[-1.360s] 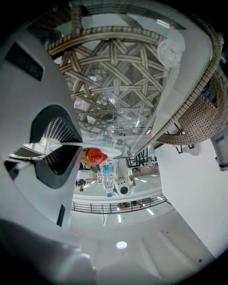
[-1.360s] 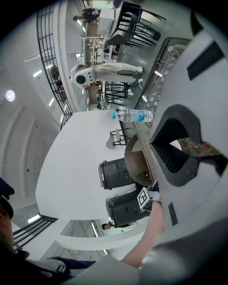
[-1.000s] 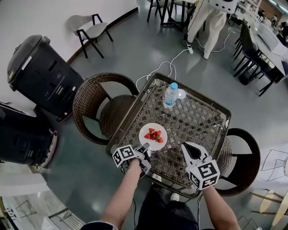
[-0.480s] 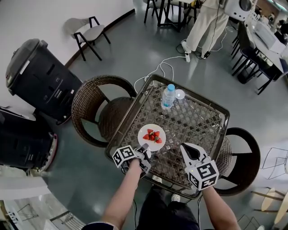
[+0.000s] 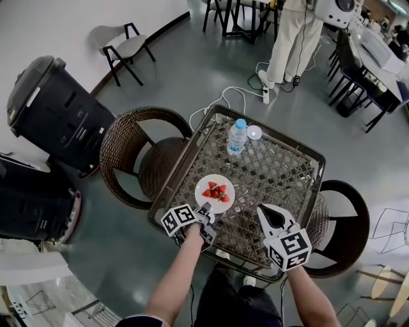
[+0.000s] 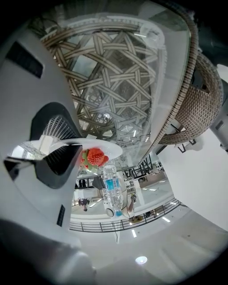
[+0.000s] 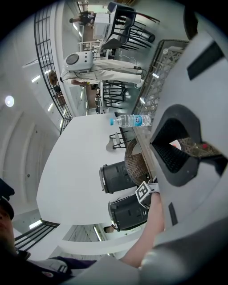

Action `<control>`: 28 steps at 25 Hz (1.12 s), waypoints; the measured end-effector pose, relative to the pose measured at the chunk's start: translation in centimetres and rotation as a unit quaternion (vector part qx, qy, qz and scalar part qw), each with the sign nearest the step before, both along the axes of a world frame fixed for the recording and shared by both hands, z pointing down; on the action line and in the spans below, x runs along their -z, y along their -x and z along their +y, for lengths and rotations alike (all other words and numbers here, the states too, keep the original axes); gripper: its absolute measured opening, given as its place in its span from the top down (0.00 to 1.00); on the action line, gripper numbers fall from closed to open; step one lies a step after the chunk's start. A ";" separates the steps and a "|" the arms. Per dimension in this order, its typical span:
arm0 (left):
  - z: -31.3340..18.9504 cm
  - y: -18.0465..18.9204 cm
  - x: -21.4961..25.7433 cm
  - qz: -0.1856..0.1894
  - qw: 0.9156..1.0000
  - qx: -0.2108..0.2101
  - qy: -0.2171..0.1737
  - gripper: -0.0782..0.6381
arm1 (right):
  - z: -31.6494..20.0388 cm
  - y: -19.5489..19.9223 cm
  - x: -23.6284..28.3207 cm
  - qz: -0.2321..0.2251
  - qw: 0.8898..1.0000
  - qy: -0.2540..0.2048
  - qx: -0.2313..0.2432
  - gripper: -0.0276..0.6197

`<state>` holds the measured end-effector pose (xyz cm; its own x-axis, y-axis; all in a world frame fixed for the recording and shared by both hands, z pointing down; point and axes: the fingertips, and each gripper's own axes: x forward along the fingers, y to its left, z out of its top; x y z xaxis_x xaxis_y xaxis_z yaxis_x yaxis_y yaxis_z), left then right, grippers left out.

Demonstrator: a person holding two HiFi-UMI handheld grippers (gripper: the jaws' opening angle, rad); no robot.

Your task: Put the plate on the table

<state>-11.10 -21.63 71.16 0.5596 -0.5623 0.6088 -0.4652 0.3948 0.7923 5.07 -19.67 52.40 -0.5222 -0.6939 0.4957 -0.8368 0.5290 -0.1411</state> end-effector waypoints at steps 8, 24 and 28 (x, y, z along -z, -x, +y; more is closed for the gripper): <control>0.0 0.1 -0.7 -0.066 0.998 -0.020 0.010 0.82 | 0.0 -0.3 -0.4 -0.005 1.000 0.004 -0.001 0.95; -0.5 0.1 -0.3 -0.174 0.983 -0.065 -0.006 0.76 | 0.2 -1.0 -0.1 -0.015 1.000 0.008 -0.007 0.95; -0.6 -0.2 -0.2 -0.198 0.977 -0.077 -0.011 0.72 | 0.3 -1.5 -0.2 -0.016 1.000 0.008 -0.010 0.95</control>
<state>-10.90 -22.23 71.41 0.3617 -0.5048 0.7838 -0.7894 0.2815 0.5455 6.54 -19.37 52.61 -0.5247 -0.6968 0.4891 -0.8419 0.5100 -0.1765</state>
